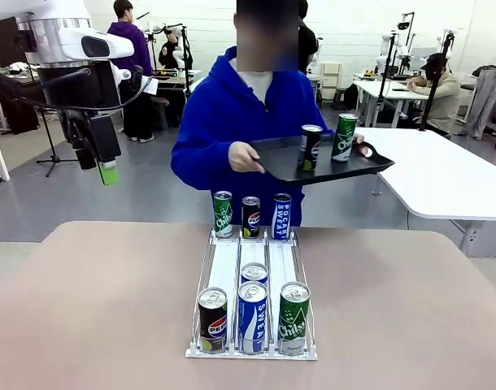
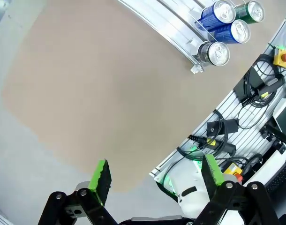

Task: Retrieve and hand over the desired beverage to the person.
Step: Place the picked can on the Handle tray extended by the person.

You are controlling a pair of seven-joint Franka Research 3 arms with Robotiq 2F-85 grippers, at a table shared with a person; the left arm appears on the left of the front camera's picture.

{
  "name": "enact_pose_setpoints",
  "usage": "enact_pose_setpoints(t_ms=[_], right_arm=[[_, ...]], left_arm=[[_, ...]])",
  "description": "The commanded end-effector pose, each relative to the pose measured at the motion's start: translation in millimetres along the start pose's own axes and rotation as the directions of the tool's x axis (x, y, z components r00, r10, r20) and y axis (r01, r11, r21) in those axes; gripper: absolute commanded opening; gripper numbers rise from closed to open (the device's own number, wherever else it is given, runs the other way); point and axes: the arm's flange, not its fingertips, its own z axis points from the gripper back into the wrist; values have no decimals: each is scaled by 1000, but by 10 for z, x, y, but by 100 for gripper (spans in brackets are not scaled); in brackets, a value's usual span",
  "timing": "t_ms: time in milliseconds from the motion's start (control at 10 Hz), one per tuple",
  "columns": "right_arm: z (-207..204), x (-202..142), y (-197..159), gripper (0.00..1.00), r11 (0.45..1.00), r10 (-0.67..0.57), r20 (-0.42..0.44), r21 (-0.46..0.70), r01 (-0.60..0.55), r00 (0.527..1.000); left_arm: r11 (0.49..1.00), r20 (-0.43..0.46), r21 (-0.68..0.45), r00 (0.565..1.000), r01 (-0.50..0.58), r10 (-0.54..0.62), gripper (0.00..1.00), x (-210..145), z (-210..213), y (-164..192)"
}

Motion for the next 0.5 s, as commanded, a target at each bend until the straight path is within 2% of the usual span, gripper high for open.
enact_pose_setpoints(t_ms=[0, 200, 300, 400], right_arm=[[-17, 5, -2, 100, 1000, 11, 11, 25, -11, 1000], [-17, 5, -2, 100, 1000, 11, 11, 25, -11, 1000], [-17, 5, -2, 100, 1000, 11, 11, 25, -11, 1000], [-17, 5, -2, 100, 1000, 11, 11, 25, -11, 1000]], left_arm=[[1000, -13, 6, 1000, 3, -3, 100, -9, 31, 23], [1000, 0, 0, 1000, 0, 0, 100, 0, 0, 0], [998, 180, -31, 983, 50, -43, 100, -355, 144, 130], [991, 302, -101, 952, 86, -52, 100, -798, 211, 236]])
